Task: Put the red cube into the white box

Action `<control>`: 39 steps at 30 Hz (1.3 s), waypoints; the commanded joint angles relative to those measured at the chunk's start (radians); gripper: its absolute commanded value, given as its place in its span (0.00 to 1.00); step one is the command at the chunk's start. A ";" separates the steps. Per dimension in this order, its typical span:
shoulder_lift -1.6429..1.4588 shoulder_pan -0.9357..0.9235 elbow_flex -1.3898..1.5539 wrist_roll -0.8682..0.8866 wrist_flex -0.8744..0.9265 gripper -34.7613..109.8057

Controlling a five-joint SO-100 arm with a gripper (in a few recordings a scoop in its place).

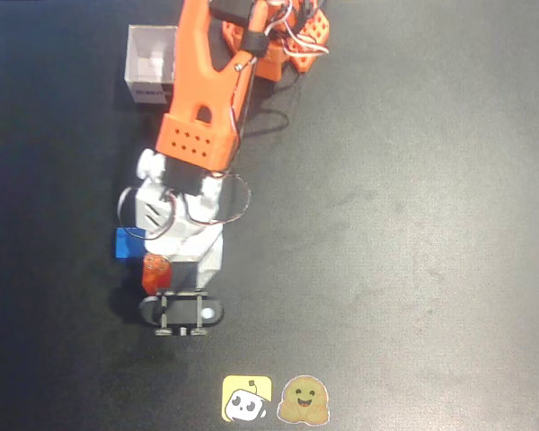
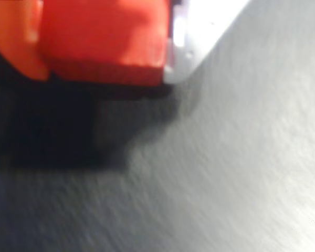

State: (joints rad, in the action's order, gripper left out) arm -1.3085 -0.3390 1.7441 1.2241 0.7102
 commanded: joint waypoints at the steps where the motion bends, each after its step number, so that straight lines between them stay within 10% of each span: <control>1: -0.069 -0.021 -0.112 -0.021 0.117 0.24; 39: -0.857 -0.442 0.407 -0.152 0.426 0.24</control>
State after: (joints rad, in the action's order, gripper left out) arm -2.0264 -0.7578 2.0985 1.0707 1.1152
